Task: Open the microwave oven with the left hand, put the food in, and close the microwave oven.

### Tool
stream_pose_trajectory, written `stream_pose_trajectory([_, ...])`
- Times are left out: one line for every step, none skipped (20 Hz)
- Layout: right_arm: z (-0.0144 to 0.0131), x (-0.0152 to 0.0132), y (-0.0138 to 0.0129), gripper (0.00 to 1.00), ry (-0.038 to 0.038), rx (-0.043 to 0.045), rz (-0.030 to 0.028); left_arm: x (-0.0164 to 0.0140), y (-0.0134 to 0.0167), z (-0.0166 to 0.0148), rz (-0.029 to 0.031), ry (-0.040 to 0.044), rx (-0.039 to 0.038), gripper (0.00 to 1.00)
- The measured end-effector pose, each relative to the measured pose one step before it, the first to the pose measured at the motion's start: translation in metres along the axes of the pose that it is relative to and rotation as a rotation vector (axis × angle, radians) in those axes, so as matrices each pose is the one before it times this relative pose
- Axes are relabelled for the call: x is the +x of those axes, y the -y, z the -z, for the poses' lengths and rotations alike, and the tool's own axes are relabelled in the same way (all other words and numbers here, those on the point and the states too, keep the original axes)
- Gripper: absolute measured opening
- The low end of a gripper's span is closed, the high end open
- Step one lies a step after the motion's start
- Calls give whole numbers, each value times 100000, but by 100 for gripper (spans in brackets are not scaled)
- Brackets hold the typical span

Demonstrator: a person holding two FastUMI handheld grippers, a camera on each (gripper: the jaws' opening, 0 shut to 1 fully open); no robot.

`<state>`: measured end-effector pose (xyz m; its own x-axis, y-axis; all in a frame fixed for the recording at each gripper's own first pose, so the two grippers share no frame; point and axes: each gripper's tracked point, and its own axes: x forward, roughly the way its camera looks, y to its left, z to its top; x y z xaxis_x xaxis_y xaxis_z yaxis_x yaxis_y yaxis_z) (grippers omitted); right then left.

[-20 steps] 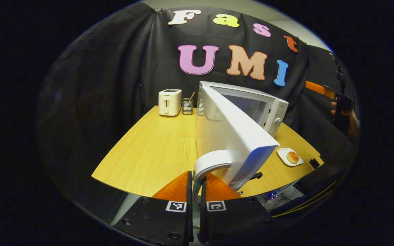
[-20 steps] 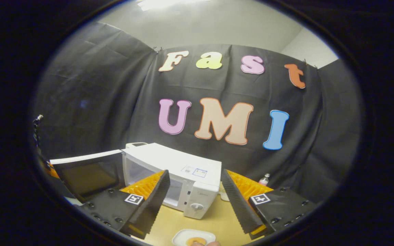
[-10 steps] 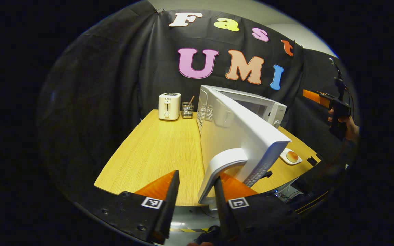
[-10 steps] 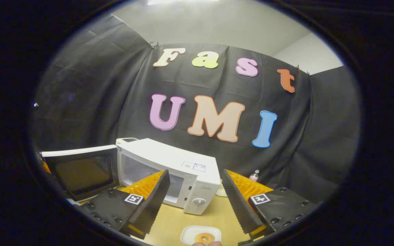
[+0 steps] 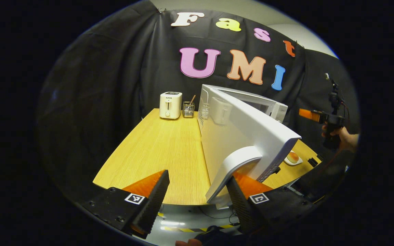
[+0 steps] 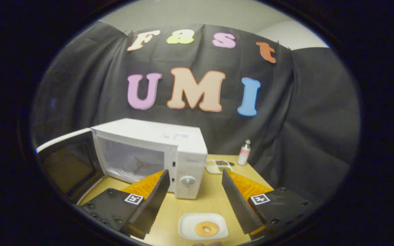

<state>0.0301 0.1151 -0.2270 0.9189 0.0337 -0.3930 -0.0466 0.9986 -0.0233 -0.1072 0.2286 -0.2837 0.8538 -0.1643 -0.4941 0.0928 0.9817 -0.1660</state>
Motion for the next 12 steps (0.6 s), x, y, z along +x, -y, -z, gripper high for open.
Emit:
stream_pose_trajectory([2137, 512, 755, 97, -4111, -1204, 1583, -14, 43, -69, 52, 27, 128, 95])
stream_pose_trajectory([1988, 486, 367, 97, -4097, -1591, 333, 12, 48, 16, 225, -236, -63, 95])
stream_pose_trajectory([2058, 494, -64, 98, -4118, -2197, -150, -41, -25, 81, 131, -77, -492, 95])
stream_pose_trajectory([1975, 535, -84, 98, -4245, -2263, -575, 7, -46, 95, -64, -633, -557, 95])
stream_pose_trajectory([1865, 345, -288, 98, -3894, -1906, -882, 20, 29, 71, -158, -199, -324, 95])
stream_pose_trajectory([1604, 348, -405, 98, -3758, -1232, -1242, 8, 14, -83, -435, -215, 83, 95])
stream_pose_trajectory([1656, 178, -518, 98, -3250, -485, -985, -68, -18, 101, -500, -391, 164, 95])
stream_pose_trajectory([1332, 159, -99, 98, -2962, 26, -129, -73, 85, -18, -366, -545, 212, 95])
stream_pose_trajectory([1063, 359, 149, 98, -2614, 594, 26, 32, 123, 29, -277, -510, 439, 95])
stream_pose_trajectory([757, 298, -28, 98, -2234, 932, -11, -37, 115, -6, -41, -443, 547, 95])
stream_pose_trajectory([563, 317, 191, 99, -1450, 715, 324, 8, 118, 85, -35, -671, 582, 95])
stream_pose_trajectory([436, 254, 151, 99, -1403, 382, 361, -44, 98, 0, -49, -557, 628, 95])
